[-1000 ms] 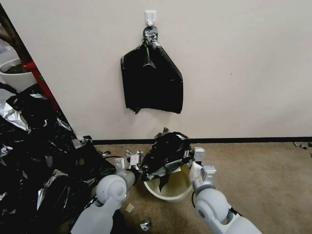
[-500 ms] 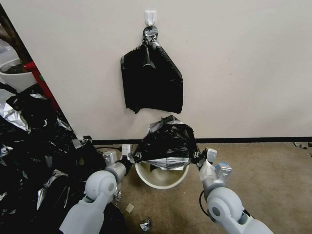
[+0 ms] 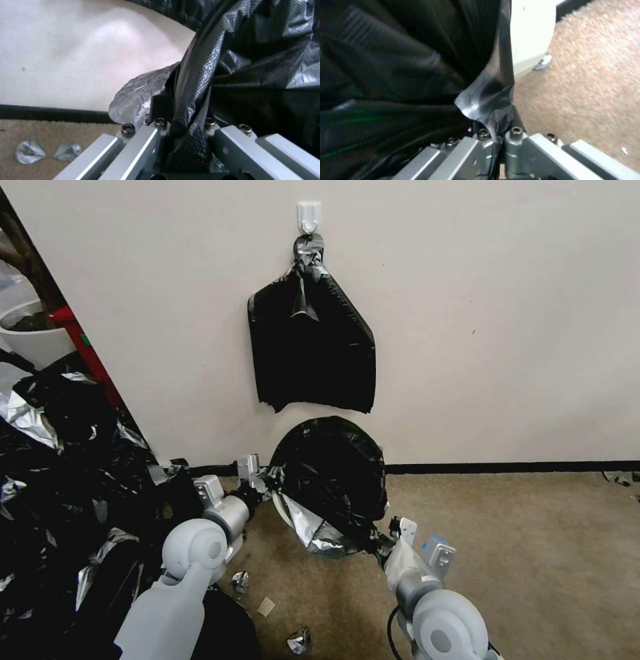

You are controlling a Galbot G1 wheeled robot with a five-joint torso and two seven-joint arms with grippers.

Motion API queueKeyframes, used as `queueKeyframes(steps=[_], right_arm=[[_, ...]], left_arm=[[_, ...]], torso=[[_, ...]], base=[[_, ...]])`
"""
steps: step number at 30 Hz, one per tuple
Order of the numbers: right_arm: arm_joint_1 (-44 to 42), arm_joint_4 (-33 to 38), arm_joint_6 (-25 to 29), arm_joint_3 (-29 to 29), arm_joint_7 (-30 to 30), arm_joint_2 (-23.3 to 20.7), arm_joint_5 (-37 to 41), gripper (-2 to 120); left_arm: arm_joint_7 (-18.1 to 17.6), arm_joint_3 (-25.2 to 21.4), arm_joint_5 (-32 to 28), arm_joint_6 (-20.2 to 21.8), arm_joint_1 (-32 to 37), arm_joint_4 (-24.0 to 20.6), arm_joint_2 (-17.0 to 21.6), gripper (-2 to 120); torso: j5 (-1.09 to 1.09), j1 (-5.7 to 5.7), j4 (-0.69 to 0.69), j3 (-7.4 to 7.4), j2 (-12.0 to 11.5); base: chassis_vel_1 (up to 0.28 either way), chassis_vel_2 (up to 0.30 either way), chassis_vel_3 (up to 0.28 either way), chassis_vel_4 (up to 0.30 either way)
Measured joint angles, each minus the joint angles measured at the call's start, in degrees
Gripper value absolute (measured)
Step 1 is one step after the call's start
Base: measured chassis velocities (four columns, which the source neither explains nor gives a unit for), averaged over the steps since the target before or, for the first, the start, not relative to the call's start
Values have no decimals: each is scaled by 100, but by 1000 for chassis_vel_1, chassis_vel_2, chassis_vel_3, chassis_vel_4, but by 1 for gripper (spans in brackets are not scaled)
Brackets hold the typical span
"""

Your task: Place a trash bag onto the trash bin.

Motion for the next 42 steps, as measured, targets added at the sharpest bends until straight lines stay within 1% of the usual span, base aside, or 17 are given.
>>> queueKeyframes(steps=[1, 3, 5, 7, 9, 13, 15, 17, 18, 22, 23, 25, 27, 28, 31, 37, 42], right_arm=[[0, 0, 0, 0, 0, 0, 0, 2], [-49, 66, 108, -42, -29, 1, -501, 14], [-85, 72, 172, -72, 3, -18, -770, 17], [-208, 125, 245, -139, 212, -89, -1184, 26], [-288, 200, 258, -164, 332, -133, -1224, 32], [-565, 414, 336, -217, 447, -222, -1272, 52], [-624, 436, 410, -235, 341, -237, -1432, 54], [-780, 435, 647, -317, -142, -307, -2164, 65], [-780, 435, 647, -317, -142, -307, -2164, 65], [-936, 10, 1271, -291, -1740, -471, -4347, 83], [-936, 10, 1271, -291, -1740, -471, -4347, 83], [-878, -330, 1621, -145, -2523, -498, -5347, 92], [-814, -520, 1941, -44, -3035, -503, -5914, 99], [-814, -520, 1941, -44, -3035, -503, -5914, 99], [-698, -728, 2467, 2, -3285, -427, -6455, 100], [-563, -926, 2849, 15, -3299, -308, -6831, 98], [-546, -996, 3145, -26, -3267, -264, -6710, 80]], left_arm=[[0, 0, 0, 0, 0, 0, 0, 3], [-106, -25, 6, -31, -35, 63, 23, 3], [-175, -35, 8, -31, -59, 95, 30, 3], [-358, -56, 10, -5, -126, 165, 45, 3], [-441, -60, 13, 55, -162, 187, 57, 3], [-820, -51, 19, 386, -250, 207, 44, 3], [-896, -44, 16, 447, -265, 207, 32, 3], [-1056, -27, -7, 560, -291, 193, 5, 3], [-1056, -27, -7, 560, -291, 193, 5, 3], [-1378, -30, -334, 772, -376, 108, -24, 3], [-1378, -30, -334, 772, -376, 108, -24, 3], [-1569, -45, -571, 884, -416, 54, -32, 3], [-1799, -81, -881, 988, -449, -21, -34, 3], [-1799, -81, -881, 988, -449, -21, -34, 3], [-1965, -125, -1161, 1091, -460, -137, -34, 3], [-2002, -145, -1262, 1119, -443, -196, -47, 3], [-2047, -137, -1284, 1130, -437, -200, -92, 3]], torso=[[0, 0, 0, 0, 0], [0, 0, 0, 0, 0], [0, 0, 0, 0, 0], [0, 0, 0, 0, 0], [0, 0, -1, 0, 0], [0, 0, -1, 0, 0], [0, 0, -1, 0, 0], [0, 0, -1, 0, 0], [0, 0, -1, 0, 0], [0, 0, -1, 0, 0], [0, 0, -1, 0, 0], [1, 0, -1, 0, 0], [1, -1, 0, 0, 0], [1, -1, 0, 0, 0], [0, 0, -1, 0, 0], [1, 0, 0, 0, 0], [0, 0, 0, 0, 0]], base=[[0, 0, 0, 0], [0, 0, 0, 0], [0, 0, 0, 0], [0, 0, 0, 0], [0, 0, 0, 0], [0, 0, 0, 0], [0, 0, 0, 0], [0, 0, 0, 0], [0, 0, 0, 0], [0, 0, 0, 0], [0, 0, 0, 0], [0, 0, 0, 0], [0, 0, 0, 0], [0, 0, 0, 0], [0, 0, 0, 0], [0, 0, 0, 0], [0, 0, 0, 0]])
